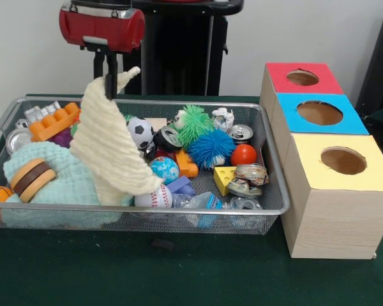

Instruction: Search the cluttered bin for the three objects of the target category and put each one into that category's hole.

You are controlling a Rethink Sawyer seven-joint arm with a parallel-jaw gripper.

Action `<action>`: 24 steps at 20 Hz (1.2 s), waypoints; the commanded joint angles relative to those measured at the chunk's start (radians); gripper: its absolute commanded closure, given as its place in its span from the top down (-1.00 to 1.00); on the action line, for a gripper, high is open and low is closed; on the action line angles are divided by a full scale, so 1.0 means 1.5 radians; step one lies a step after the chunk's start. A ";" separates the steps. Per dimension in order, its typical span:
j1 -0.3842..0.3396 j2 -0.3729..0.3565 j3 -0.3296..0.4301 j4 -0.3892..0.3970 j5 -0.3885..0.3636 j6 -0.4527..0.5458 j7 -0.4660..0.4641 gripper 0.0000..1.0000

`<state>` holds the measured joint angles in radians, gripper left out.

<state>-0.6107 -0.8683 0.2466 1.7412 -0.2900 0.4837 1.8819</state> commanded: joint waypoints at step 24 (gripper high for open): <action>0.141 -0.036 -0.049 0.167 0.017 -0.085 0.100 -1.00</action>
<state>-0.3859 -0.9149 0.1961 1.9097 -0.2906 0.4008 1.8819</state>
